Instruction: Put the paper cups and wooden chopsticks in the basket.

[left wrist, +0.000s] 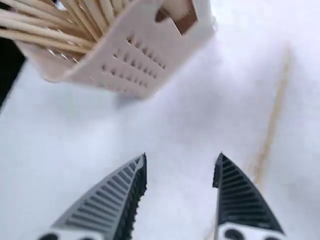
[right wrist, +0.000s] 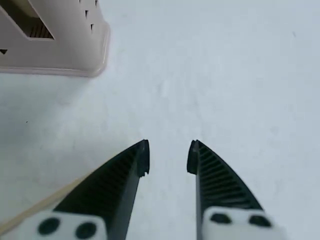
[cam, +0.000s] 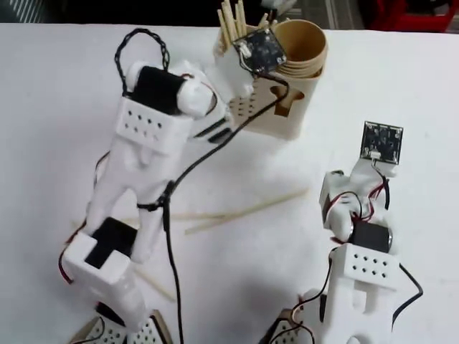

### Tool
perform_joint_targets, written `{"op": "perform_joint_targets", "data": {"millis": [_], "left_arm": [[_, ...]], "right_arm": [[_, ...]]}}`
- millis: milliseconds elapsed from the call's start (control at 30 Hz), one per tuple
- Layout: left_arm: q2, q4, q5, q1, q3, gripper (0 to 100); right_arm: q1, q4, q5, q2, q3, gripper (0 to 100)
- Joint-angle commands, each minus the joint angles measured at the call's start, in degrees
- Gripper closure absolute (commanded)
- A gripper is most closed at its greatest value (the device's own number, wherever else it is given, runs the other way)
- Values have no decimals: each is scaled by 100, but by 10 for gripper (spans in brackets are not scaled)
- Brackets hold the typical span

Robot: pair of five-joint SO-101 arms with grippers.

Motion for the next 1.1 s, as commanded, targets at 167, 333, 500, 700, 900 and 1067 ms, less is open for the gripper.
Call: {"op": "perform_joint_targets", "data": {"millis": [167, 333, 500, 700, 900, 1067], "left_arm": [[-374, -211, 35, 303, 2013, 779], [-374, -765, 62, 303, 3095, 779], [-374, -1565, 404, 382, 4176, 810], [-374, -2400, 466, 787, 5248, 815], [-321, -3191, 765, 734, 5987, 766], [-312, -3596, 782, 760, 6409, 766]], "right_arm": [[66, -92, -18, -145, -44, 867], [75, -171, -18, -145, -44, 866], [75, -171, -18, -145, -44, 866], [75, -171, -9, -145, -44, 866], [75, -171, -9, -145, -44, 866], [75, -171, -9, -145, -44, 865]]}}
